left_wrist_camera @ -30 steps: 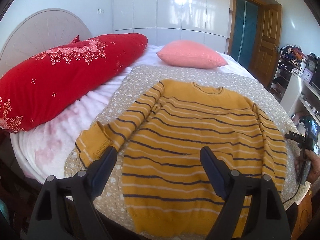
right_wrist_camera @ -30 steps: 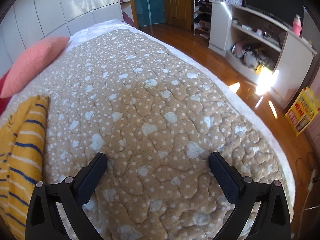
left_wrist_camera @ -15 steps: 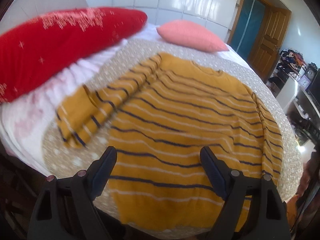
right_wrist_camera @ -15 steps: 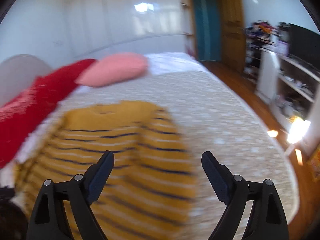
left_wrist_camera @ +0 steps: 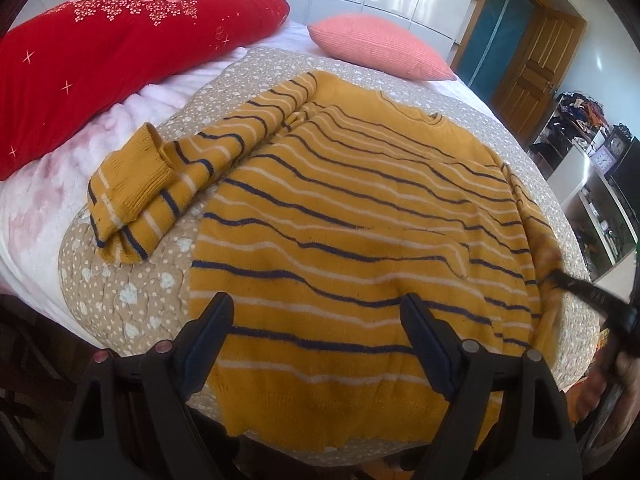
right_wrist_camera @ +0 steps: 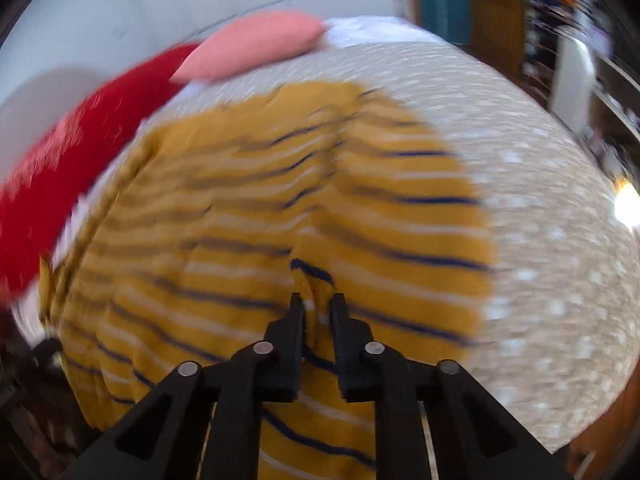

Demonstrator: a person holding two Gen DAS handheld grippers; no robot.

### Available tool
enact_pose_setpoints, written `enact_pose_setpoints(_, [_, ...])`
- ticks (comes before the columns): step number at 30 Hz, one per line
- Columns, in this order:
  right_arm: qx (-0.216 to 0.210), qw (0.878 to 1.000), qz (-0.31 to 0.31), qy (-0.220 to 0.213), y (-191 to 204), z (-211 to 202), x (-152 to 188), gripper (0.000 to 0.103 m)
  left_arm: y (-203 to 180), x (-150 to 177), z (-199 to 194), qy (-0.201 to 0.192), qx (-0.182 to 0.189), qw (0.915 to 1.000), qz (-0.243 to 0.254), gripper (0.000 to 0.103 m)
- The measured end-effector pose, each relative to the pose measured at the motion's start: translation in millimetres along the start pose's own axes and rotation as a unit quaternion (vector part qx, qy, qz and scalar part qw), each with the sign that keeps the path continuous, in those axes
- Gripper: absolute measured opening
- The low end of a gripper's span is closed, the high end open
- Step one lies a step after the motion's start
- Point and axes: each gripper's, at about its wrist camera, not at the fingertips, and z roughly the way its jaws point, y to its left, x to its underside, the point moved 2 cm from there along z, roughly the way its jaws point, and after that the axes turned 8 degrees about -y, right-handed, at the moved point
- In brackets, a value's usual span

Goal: Fold small clothes

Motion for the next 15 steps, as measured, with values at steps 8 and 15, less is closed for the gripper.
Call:
enact_pose_setpoints(8, [0.155, 0.986, 0.042, -0.054, -78, -34, -7, 0.031, -15, 2, 3, 0.006, 0.005, 0.9998, 0.019, 0.084])
enact_pose_setpoints(15, [-0.146, 0.989, 0.033, -0.003, -19, -50, 36, 0.041, -19, 4, 0, 0.004, 0.004, 0.9996, 0.027, 0.084])
